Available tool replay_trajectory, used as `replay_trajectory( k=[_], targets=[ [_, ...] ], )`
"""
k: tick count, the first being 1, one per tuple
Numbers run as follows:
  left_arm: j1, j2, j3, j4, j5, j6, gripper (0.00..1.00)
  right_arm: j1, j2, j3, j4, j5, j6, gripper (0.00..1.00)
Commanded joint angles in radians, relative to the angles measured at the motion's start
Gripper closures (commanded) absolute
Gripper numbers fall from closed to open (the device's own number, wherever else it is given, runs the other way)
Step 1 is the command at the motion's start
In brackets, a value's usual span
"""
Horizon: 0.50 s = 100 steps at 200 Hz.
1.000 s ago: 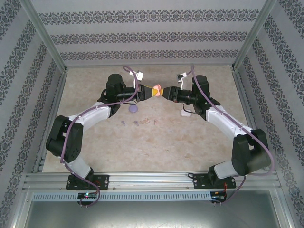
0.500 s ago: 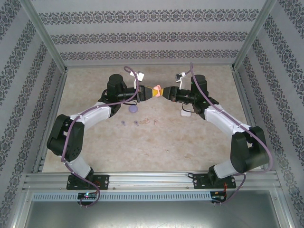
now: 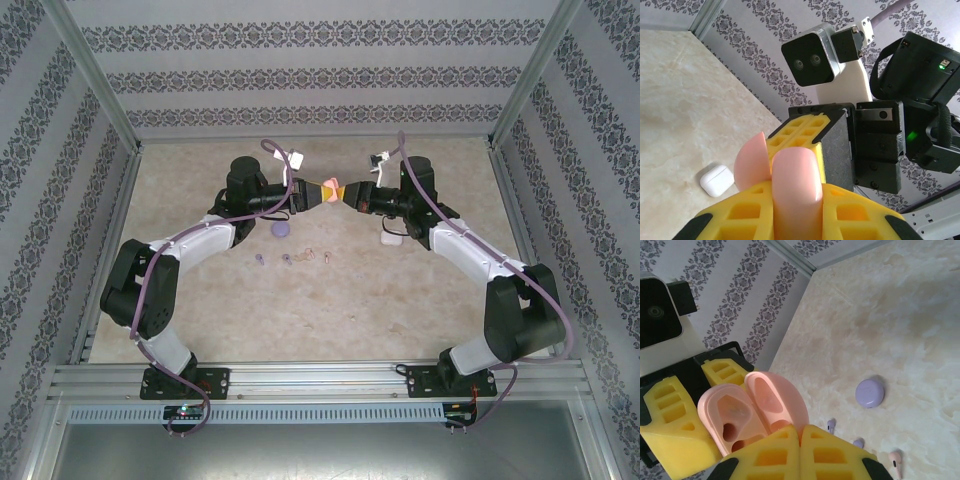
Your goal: Insert the wireless bluetooth earbuds into the charging case
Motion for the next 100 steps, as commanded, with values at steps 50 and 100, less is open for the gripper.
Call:
replay_trajectory(
  k=[50,100],
  targets=[
    [0.004,-0.009,0.034,-0.109,-0.103,0.084,0.42,-0.007,-0.015,0.057,-0.101,0.076,-0.068,1.0],
    [0.059,-0.065,0.084,-0.327,-0.062,0.232,0.23,-0.036,0.008,0.125,-0.219,0.078,-0.176,1.0]
  ],
)
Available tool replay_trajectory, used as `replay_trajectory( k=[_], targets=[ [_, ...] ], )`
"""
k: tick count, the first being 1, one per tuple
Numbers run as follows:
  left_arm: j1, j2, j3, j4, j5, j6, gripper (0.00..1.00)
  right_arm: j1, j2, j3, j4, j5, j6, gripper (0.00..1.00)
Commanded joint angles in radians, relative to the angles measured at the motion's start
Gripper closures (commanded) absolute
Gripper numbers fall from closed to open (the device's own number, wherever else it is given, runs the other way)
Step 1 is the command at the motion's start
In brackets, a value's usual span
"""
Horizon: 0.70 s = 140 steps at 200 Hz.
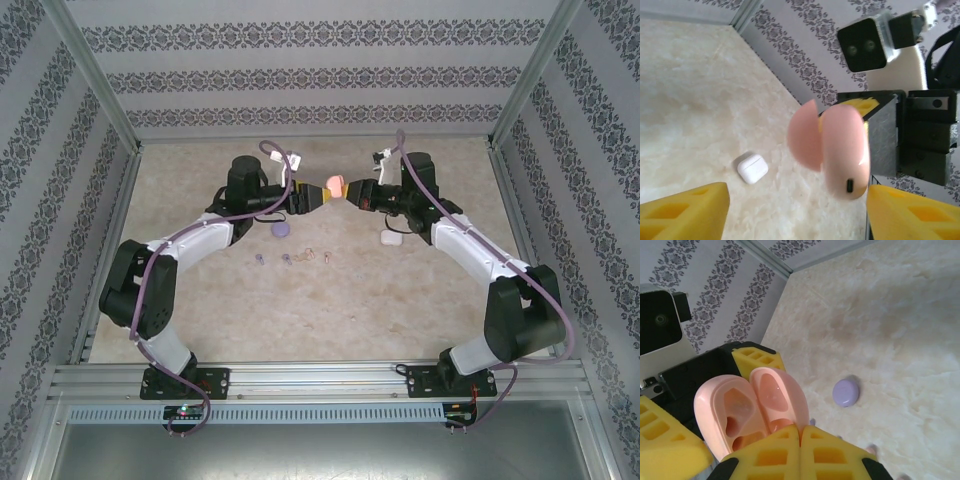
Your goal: Insert the wireless bluetooth earbuds into the charging case
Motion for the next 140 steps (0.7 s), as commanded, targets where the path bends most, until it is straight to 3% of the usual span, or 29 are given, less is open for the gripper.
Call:
replay_trajectory(
  k=[1,90,140],
  targets=[
    [0.032,-0.055,0.066,-0.149,0.026,0.118,0.23,-0.014,0.008,0.064,-0.071,0.01,-0.093,1.0],
    [0.065,0.153,0.56,-1.123,0.17,0.746,0.22,-0.019,0.121,0.315,-0.554,0.014,-0.59,1.0],
    [0.061,0.258,0.723,-1.389,0.22,0.9,0.27,0.006,0.142,0.328,-0.624,0.026,-0.664,1.0]
  ],
)
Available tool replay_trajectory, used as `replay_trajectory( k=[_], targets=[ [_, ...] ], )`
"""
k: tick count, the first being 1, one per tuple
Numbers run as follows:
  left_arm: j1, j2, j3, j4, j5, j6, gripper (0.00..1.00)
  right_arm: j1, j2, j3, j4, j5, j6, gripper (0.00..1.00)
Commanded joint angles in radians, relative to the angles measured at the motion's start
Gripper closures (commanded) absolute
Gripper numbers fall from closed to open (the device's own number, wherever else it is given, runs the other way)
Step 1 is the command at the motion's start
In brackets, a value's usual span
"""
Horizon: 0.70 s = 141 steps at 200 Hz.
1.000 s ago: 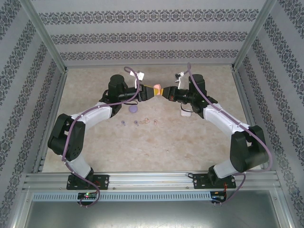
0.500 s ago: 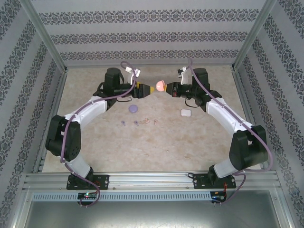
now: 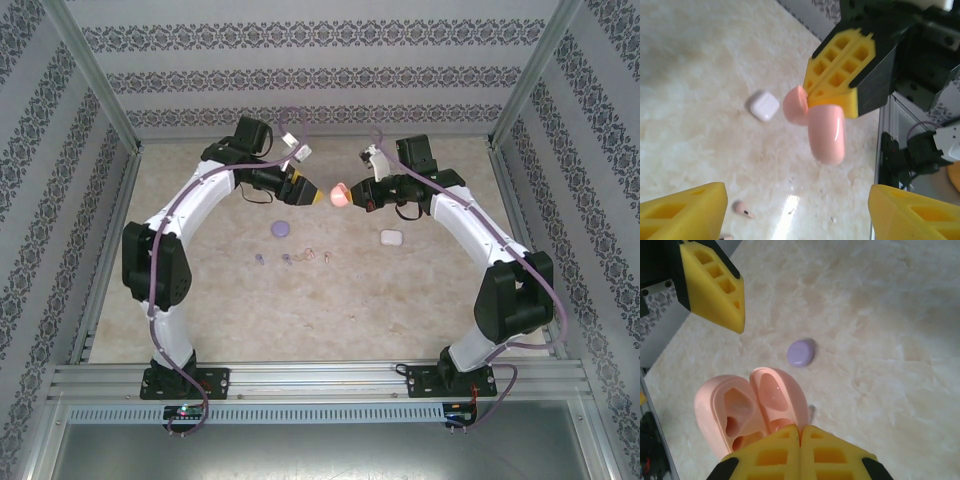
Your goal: Insert the wireless bluetooth earbuds into the charging case
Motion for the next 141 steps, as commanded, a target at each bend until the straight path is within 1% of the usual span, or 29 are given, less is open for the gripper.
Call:
replay_trajectory(
  k=[1,20,86,119,141],
  targets=[
    [0.003,0.02,0.061,-0.227,0.06,0.145,0.28,0.024,0.022,0.032,-0.074,0.01,-0.087,1.0],
    [-0.004,0.026,0.066,-0.238,0.078,0.155,0.28,0.046,0.032,0.047,-0.088,0.019,-0.094,1.0],
    [-0.052,0.057,0.071,-0.255,0.083,0.172,0.32,0.116,0.078,0.121,-0.117,0.047,-0.099,1.0],
    [-0.055,0.06,0.072,-0.258,0.09,0.177,0.38,0.13,0.083,0.13,-0.111,0.052,-0.09,1.0],
    [-0.055,0.061,0.073,-0.256,0.095,0.18,0.44,0.131,0.083,0.13,-0.111,0.053,-0.087,1.0]
  ],
)
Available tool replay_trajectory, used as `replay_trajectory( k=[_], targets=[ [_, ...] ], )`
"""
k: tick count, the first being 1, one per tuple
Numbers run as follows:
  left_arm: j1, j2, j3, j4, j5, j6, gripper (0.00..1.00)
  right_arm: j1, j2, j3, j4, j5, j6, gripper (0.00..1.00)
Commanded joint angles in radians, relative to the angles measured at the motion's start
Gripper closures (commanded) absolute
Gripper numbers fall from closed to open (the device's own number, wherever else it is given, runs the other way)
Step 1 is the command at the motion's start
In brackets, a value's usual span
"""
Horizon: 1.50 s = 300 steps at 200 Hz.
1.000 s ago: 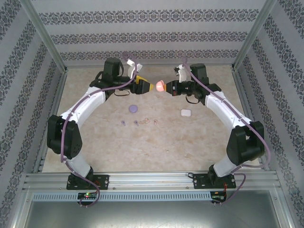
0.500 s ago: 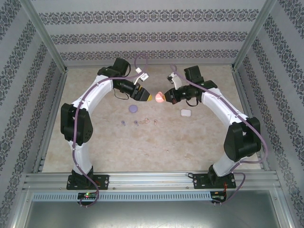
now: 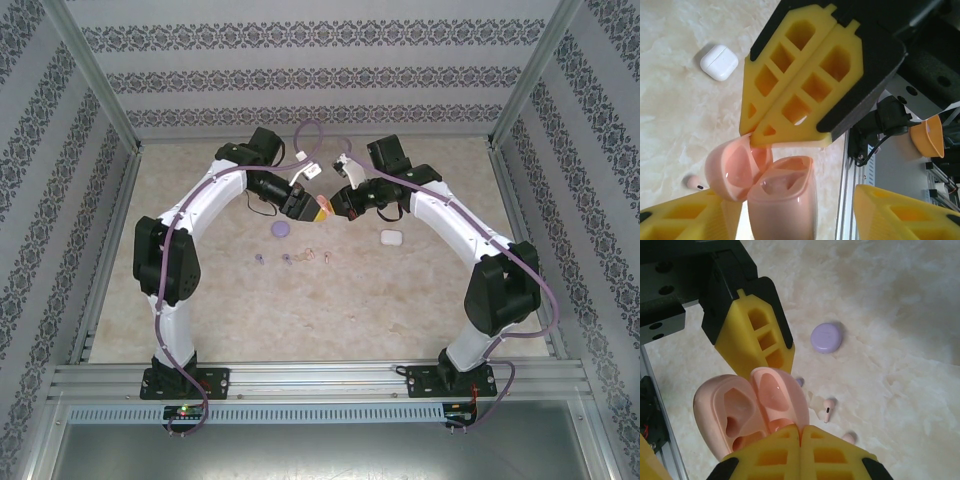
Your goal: Insert the wireless bluetooth earbuds into the charging case
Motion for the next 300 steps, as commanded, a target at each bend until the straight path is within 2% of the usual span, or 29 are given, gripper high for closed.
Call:
replay_trajectory(
  k=[1,44,103,190,221,243,267,283,300],
  targets=[
    [-0.007,0.008,0.031,-0.031,0.035,0.035,0.44,0.008,0.012,0.029,-0.012,0.007,-0.013,1.0],
    [-0.007,0.012,0.035,-0.026,0.046,0.036,0.56,0.009,0.009,0.026,-0.008,0.007,-0.012,1.0],
    [-0.006,0.033,0.061,-0.042,0.057,0.043,0.61,0.013,0.007,0.028,-0.014,0.005,-0.019,1.0],
    [-0.004,0.069,0.118,-0.113,0.048,0.088,0.59,0.017,-0.016,0.031,-0.05,0.022,-0.053,1.0],
    [-0.004,0.076,0.13,-0.122,0.04,0.094,0.53,0.02,-0.02,0.031,-0.057,0.027,-0.058,1.0],
    [-0.003,0.081,0.137,-0.123,0.035,0.094,0.53,0.021,-0.022,0.032,-0.058,0.031,-0.059,1.0],
    [-0.004,0.091,0.145,-0.133,0.04,0.099,0.6,0.023,-0.023,0.036,-0.061,0.034,-0.062,1.0],
    [-0.003,0.094,0.147,-0.137,0.043,0.104,0.69,0.023,-0.024,0.037,-0.061,0.036,-0.061,1.0],
    [-0.003,0.096,0.146,-0.14,0.046,0.105,0.72,0.024,-0.026,0.039,-0.062,0.038,-0.061,1.0]
  ],
)
